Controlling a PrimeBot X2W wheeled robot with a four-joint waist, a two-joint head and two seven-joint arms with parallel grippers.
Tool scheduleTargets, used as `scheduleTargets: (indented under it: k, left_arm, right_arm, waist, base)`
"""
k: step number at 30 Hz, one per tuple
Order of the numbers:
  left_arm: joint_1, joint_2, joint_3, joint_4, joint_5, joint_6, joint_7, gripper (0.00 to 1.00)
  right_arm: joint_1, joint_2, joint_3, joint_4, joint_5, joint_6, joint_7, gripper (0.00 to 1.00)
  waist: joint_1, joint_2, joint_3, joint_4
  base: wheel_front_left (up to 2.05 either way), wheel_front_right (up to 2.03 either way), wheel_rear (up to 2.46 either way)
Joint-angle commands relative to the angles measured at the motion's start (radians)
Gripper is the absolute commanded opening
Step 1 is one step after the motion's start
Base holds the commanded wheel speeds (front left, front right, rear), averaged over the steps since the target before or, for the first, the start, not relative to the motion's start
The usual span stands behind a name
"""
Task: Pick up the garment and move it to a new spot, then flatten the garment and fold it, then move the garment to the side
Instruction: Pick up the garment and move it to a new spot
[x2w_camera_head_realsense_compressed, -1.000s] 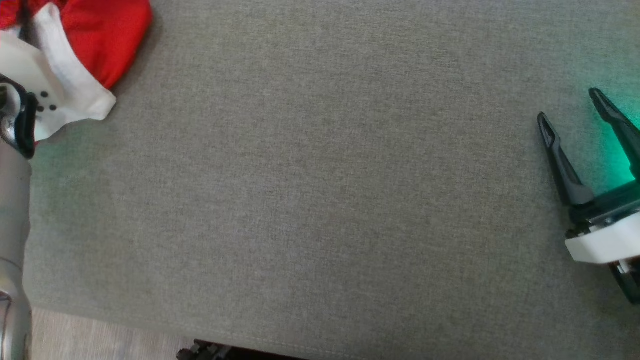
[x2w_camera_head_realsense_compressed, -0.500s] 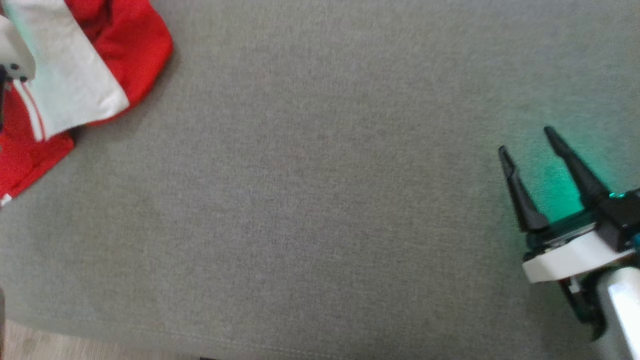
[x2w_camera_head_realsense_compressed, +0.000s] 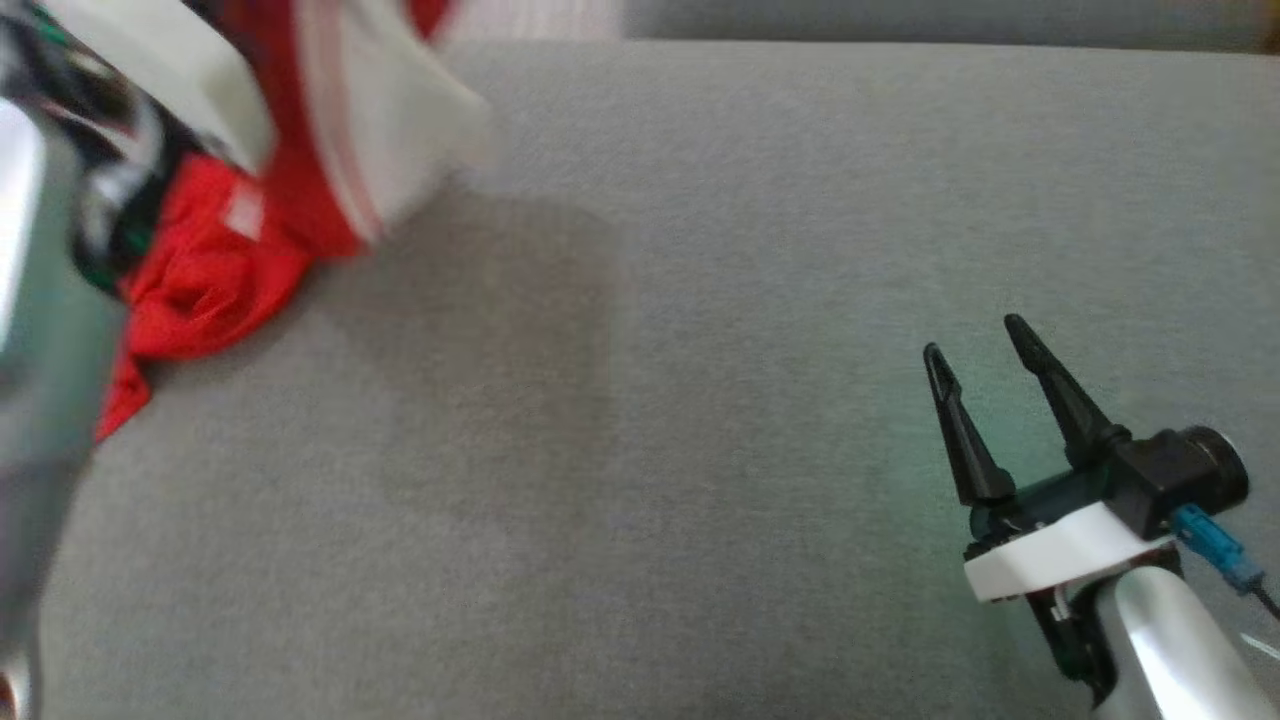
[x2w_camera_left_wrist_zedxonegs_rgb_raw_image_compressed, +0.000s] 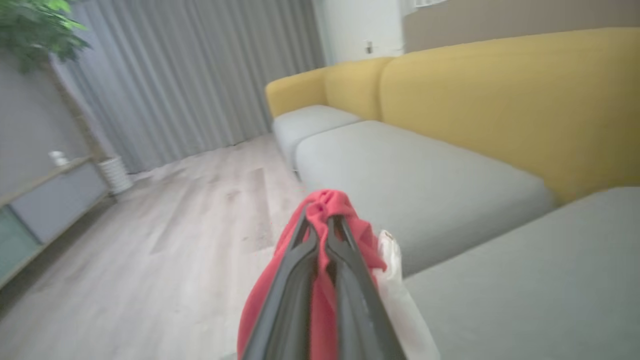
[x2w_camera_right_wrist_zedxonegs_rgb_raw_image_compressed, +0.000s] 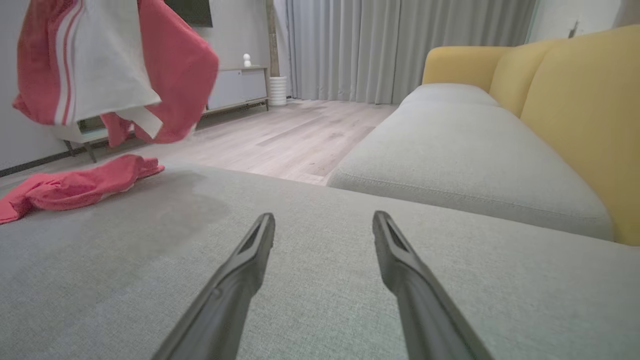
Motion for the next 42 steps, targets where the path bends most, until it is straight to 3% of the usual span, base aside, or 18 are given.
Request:
scheduleTargets:
  k: [1,8,15,21,26,35,36,37,38,39,40,42]
  left_arm:
    - [-0.009,0.063,0.022,-0.084,-0.036,0.002,0.030,0.00]
    - [0.152,0.022,-0.050,-0.440,-0.208,0.016,0.182,0.00]
    - [0.247,-0.088,-0.157,-0.523,-0.214,0.071,0.198,0.00]
    - [0.307,-0.151,-0.229,-0.369,-0.161,0.104,0.151,0.00]
    - [0.323,-0.243,-0.263,-0.037,-0.091,0.127,-0.011,0.00]
    - [0.283,-0.339,-0.284,0.374,-0.034,0.107,-0.261,0.00]
    - [0.276,-0.346,-0.284,0.401,-0.027,0.112,-0.292,0.05]
    - [0.272,-0.355,-0.282,0.426,-0.023,0.116,-0.323,0.21]
    - [0.270,-0.364,-0.281,0.446,-0.025,0.114,-0.348,0.50]
    - [0.269,-0.373,-0.281,0.462,-0.029,0.107,-0.366,0.92]
    - [0.268,-0.379,-0.285,0.473,-0.028,0.101,-0.384,1.00]
    - [0.271,-0.388,-0.286,0.480,-0.029,0.099,-0.425,1.00]
  right_arm:
    - [-0.021,0.003,0.021,-0.024,0.008,-0.001,-0.012,1.00]
    - [-0.055,0.031,0.039,-0.008,0.016,-0.001,-0.031,1.00]
    - [-0.092,0.066,0.055,-0.002,0.020,-0.001,-0.045,1.00]
    - [-0.104,0.093,0.068,0.018,0.014,-0.001,-0.050,1.00]
    - [-0.118,0.114,0.079,0.034,0.002,-0.001,-0.051,1.00]
    - [-0.140,0.108,0.074,0.055,-0.028,-0.001,-0.051,1.00]
    - [-0.141,0.106,0.070,0.055,-0.030,-0.001,-0.051,1.00]
    - [-0.140,0.103,0.066,0.054,-0.031,-0.001,-0.051,1.00]
    - [-0.139,0.099,0.062,0.053,-0.035,-0.001,-0.051,1.00]
    - [-0.136,0.094,0.057,0.052,-0.038,-0.001,-0.051,1.00]
    - [-0.132,0.091,0.051,0.051,-0.041,-0.001,-0.051,1.00]
    - [-0.121,0.082,0.039,0.046,-0.048,-0.001,-0.051,1.00]
  waist:
    - [0.0003,-0.0001,-0.036,-0.044]
    - [0.0003,-0.0001,-0.042,-0.141]
    - [0.0003,-0.0001,-0.018,-0.275]
    - [0.0003,-0.0001,-0.006,-0.363]
    - [0.0003,-0.0001,0.005,-0.436]
    - [0.0003,-0.0001,0.006,-0.453]
    - [0.0003,-0.0001,0.003,-0.448]
    - [0.0003,-0.0001,-0.001,-0.442]
    - [0.0003,-0.0001,-0.006,-0.436]
    - [0.0003,-0.0001,-0.011,-0.428]
    - [0.0003,-0.0001,-0.019,-0.419]
    - [0.0003,-0.0001,-0.034,-0.399]
  base:
    - [0.00,0.00,0.00]
    - [0.00,0.00,0.00]
    - [0.00,0.00,0.00]
    - [0.00,0.00,0.00]
    - [0.00,0.00,0.00]
    - [0.00,0.00,0.00]
    - [0.00,0.00,0.00]
    - [0.00,0.00,0.00]
    - [0.00,0.00,0.00]
    - [0.00,0.00,0.00]
    - [0.00,0.00,0.00]
    - [0.00,0.00,0.00]
